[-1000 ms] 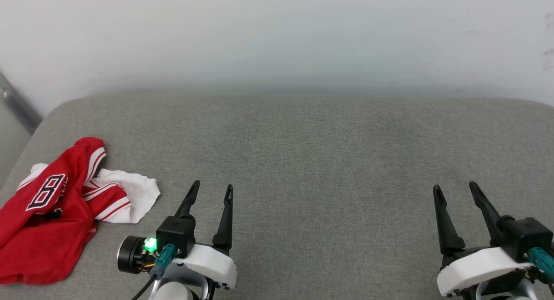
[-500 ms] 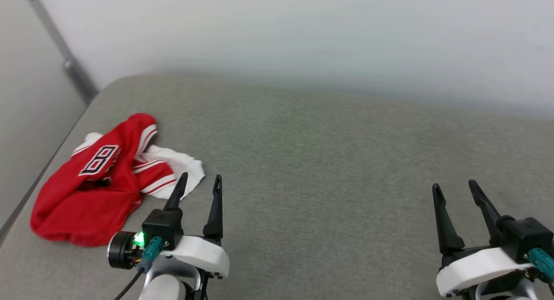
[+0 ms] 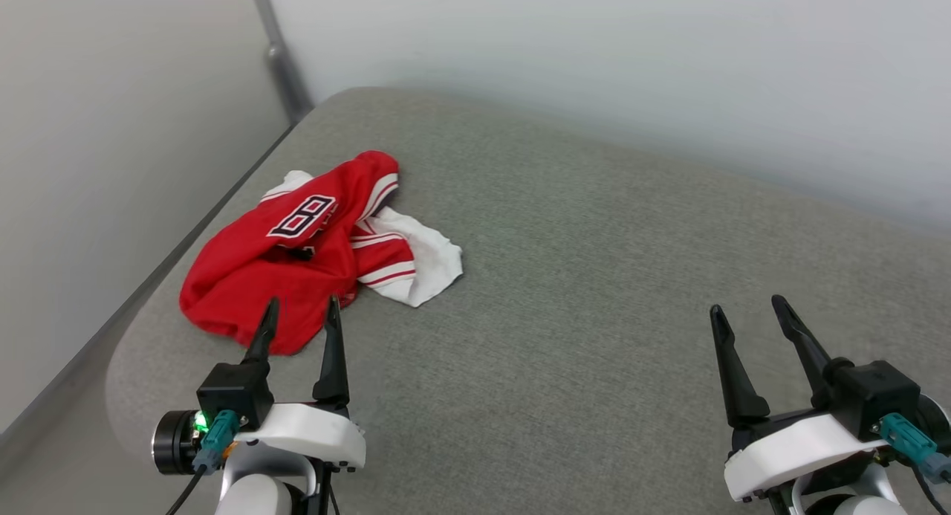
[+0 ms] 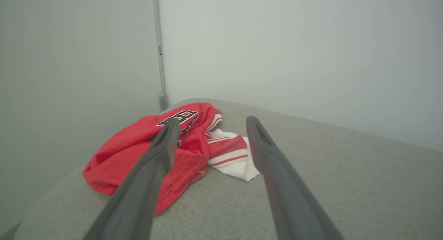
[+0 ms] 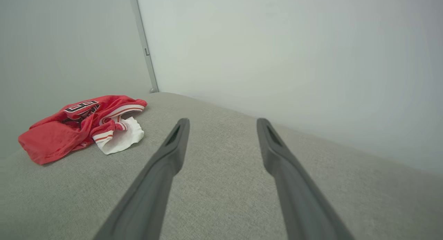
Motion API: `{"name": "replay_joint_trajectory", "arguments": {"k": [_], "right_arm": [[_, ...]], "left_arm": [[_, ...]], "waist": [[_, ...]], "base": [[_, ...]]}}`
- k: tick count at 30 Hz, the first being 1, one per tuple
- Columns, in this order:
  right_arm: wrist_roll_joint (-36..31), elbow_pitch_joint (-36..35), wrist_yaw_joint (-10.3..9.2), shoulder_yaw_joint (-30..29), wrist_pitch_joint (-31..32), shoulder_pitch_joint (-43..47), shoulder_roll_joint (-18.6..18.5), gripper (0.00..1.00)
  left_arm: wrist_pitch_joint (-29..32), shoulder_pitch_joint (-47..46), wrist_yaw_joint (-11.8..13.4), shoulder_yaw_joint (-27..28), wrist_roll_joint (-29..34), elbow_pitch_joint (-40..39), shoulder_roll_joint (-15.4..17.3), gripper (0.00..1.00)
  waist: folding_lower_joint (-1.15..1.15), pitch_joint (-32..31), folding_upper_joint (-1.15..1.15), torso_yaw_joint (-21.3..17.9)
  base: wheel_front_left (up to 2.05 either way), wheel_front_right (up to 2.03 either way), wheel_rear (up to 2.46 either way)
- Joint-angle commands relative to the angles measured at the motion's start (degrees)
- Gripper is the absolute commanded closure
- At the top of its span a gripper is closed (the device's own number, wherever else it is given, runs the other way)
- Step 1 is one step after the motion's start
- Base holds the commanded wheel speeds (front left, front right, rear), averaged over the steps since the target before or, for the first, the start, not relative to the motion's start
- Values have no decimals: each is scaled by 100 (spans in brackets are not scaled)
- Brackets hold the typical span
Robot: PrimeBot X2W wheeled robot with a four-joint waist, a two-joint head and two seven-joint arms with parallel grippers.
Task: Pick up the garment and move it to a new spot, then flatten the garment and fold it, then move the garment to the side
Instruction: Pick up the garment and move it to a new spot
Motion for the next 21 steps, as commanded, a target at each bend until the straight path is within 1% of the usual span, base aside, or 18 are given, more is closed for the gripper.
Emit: {"name": "replay_joint_trajectory", "arguments": {"k": [1,7,9,13,17,20,21], "right_arm": [[35,21,-3,11,-34,-64,8,0],[78,53,-3,58,-38,-134,8,0],[88,52,-3,75,-52,-169,8,0],[28,52,-3,113,-35,-229,8,0],[-38,11,-4,137,28,-293,8,0],[-78,-30,-4,146,65,-365,7,0],[-86,-41,-4,145,62,-367,7,0]], "left_arm": [[-15,61,-12,16,-3,-12,-14,0],[-15,54,-34,107,-42,-34,-20,0],[-15,41,-24,120,-39,-36,-21,0],[-15,-88,-100,142,-98,-49,-24,0],[-15,-484,-286,182,-213,142,-11,0],[90,-1109,-463,246,-342,379,172,0],[198,-1308,-507,233,-298,461,290,0]], "waist": [[0,28,0,126],[0,80,0,216],[0,104,0,206],[0,172,0,133],[0,330,0,-14],[0,483,0,-181],[0,537,0,-246]], "base": [[0,0,0],[0,0,0],[0,0,0],[0,0,0],[0,0,0],[0,0,0],[0,0,0]]}}
